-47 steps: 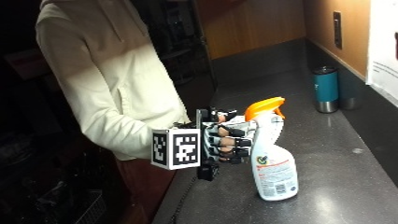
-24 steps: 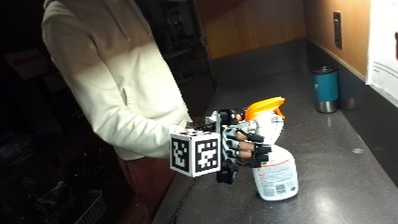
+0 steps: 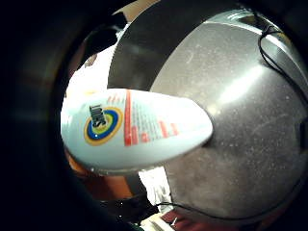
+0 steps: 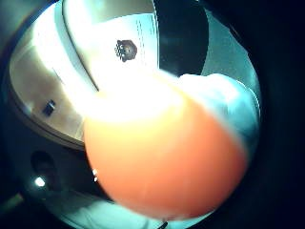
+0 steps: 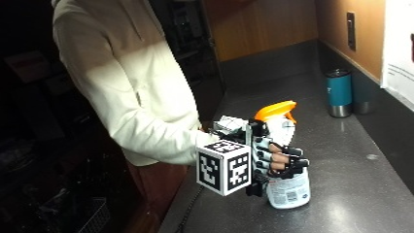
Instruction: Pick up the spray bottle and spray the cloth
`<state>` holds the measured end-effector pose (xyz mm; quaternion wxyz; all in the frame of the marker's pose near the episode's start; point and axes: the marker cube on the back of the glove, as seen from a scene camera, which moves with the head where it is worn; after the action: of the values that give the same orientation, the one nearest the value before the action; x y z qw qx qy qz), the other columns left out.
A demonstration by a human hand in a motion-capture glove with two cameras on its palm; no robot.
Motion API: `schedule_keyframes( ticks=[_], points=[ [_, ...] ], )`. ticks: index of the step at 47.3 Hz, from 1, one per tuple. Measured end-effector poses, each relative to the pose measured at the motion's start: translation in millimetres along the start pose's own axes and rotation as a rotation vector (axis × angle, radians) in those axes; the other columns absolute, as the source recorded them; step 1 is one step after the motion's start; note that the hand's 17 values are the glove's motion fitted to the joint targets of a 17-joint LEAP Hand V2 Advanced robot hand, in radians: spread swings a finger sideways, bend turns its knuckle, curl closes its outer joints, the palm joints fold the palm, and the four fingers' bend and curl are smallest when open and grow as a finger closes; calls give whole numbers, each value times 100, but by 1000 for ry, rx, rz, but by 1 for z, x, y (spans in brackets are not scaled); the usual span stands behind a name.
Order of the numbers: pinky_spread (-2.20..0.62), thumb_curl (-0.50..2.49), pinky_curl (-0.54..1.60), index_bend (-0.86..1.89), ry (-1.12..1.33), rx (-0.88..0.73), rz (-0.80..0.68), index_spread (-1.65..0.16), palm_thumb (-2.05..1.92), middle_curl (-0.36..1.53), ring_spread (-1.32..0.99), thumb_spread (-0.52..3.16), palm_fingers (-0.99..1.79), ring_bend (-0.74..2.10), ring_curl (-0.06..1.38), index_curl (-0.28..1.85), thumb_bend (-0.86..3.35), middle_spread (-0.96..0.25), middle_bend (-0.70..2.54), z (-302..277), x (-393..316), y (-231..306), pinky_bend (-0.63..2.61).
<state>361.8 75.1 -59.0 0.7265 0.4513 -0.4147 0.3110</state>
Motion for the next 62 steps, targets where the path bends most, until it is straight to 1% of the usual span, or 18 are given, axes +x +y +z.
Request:
schedule_keyframes(
  ticks=[4, 9, 11, 15, 16, 19, 23, 31, 39, 42, 45, 53, 58, 60, 62],
  points=[
    [10, 42, 35, 14, 12, -32, 2, -28, 68, 36, -4, 90, 35, 42, 34, 22, -4, -2, 22, 5, 1, -7, 41],
    [9, 40, 35, 14, 10, -59, 11, -27, 62, 36, -3, 90, 36, 42, 34, 23, -5, -2, 20, 10, 0, -14, 40],
    [9, 39, 35, 18, 6, -62, 12, -27, 61, 36, -2, 90, 41, 40, 33, 25, -5, -1, 21, 12, -1, -17, 38],
    [7, 39, 31, 22, -10, -65, 14, -26, 61, 36, -3, 90, 70, 45, 32, 27, -3, -4, 25, 17, -5, -20, 30],
    [6, 41, 30, 27, -13, -68, 16, -25, 68, 38, -5, 90, 85, 46, 32, 29, 1, -5, 29, 18, -6, -21, 25],
    [4, 44, 27, 29, -21, -81, 22, -23, 80, 39, -8, 88, 104, 48, 32, 31, 6, -7, 32, 21, -8, -22, 16],
    [2, 48, 26, 33, -20, -116, 20, -21, 89, 41, -11, 78, 115, 50, 36, 37, 5, -9, 37, 25, -11, -25, 8],
    [-3, 56, 22, 41, 17, -174, -7, -18, 99, 46, -15, 51, 123, 54, 39, 44, 2, -13, 49, 32, -18, -36, 10],
    [-10, 62, 24, 43, 119, -216, -59, -16, 103, 49, -16, 29, 132, 56, 42, 48, -2, -14, 56, 44, -26, -43, 17],
    [-13, 63, 26, 44, 175, -275, -83, -16, 103, 49, -16, 22, 137, 57, 42, 49, -3, -15, 56, 53, -29, -39, 21],
    [-15, 65, 28, 45, 238, -374, -100, -16, 102, 50, -16, 18, 139, 58, 43, 50, -3, -15, 58, 61, -32, -30, 22],
    [-18, 67, 31, 46, 501, -541, -197, -16, 100, 50, -17, 15, 139, 60, 44, 52, -3, -15, 60, 80, -51, -30, 25],
    [-18, 68, 32, 47, 613, -677, -249, -16, 99, 50, -17, 14, 138, 60, 45, 53, -3, -16, 61, 71, -75, -27, 25],
    [-18, 69, 33, 47, 658, -748, -277, -16, 99, 50, -17, 13, 138, 61, 45, 53, -3, -16, 61, 71, -86, -20, 25],
    [-18, 69, 33, 47, 729, -808, -306, -16, 99, 50, -17, 13, 138, 61, 45, 53, -3, -16, 61, 87, -93, -4, 26]
  ],
)
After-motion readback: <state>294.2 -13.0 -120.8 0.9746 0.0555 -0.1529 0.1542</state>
